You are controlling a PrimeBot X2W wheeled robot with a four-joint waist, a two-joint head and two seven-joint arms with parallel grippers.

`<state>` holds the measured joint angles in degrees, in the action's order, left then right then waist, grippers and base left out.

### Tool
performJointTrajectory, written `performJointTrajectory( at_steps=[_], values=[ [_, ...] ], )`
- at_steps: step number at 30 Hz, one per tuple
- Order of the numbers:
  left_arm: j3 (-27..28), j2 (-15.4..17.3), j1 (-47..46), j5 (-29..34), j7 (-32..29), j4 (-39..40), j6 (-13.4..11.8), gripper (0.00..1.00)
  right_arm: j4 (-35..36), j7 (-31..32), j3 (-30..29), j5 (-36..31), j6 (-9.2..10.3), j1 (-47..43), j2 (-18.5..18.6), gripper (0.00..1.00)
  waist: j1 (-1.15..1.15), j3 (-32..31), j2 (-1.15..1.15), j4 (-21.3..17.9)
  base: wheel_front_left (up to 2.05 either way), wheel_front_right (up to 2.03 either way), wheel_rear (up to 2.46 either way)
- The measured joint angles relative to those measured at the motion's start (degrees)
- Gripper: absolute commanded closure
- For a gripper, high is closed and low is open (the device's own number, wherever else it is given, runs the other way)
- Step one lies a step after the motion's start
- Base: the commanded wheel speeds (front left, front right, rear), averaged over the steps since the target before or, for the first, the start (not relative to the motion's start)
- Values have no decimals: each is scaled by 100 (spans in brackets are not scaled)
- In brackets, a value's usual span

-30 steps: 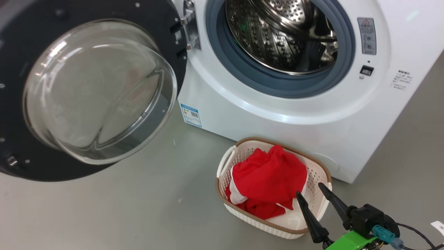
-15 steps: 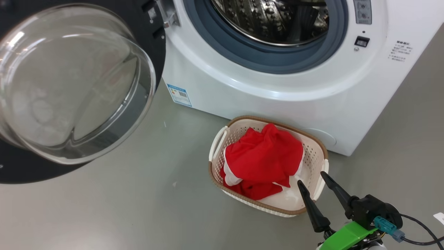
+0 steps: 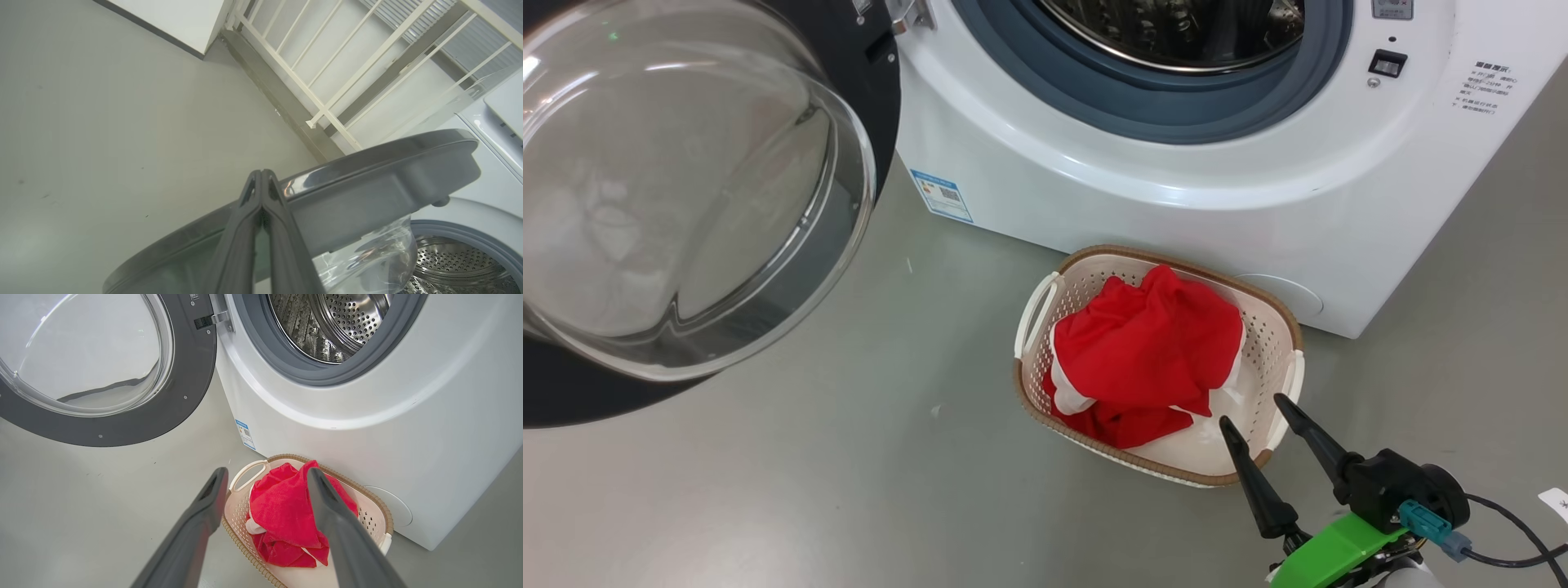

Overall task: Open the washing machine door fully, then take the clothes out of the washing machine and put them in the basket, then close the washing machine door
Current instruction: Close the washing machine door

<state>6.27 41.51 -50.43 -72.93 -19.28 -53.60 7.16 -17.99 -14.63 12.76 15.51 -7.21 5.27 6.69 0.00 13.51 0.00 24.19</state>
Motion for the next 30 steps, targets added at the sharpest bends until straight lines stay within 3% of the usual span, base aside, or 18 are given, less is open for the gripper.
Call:
performJointTrajectory(
  at_steps=[30],
  values=[
    [-755, 516, 307, -694, -633, 410, -7, 100, 42, 0, -10, -86, 0, 88, 16, 0, 0, -1, 0, -83, 0, 0, 0]
  ],
)
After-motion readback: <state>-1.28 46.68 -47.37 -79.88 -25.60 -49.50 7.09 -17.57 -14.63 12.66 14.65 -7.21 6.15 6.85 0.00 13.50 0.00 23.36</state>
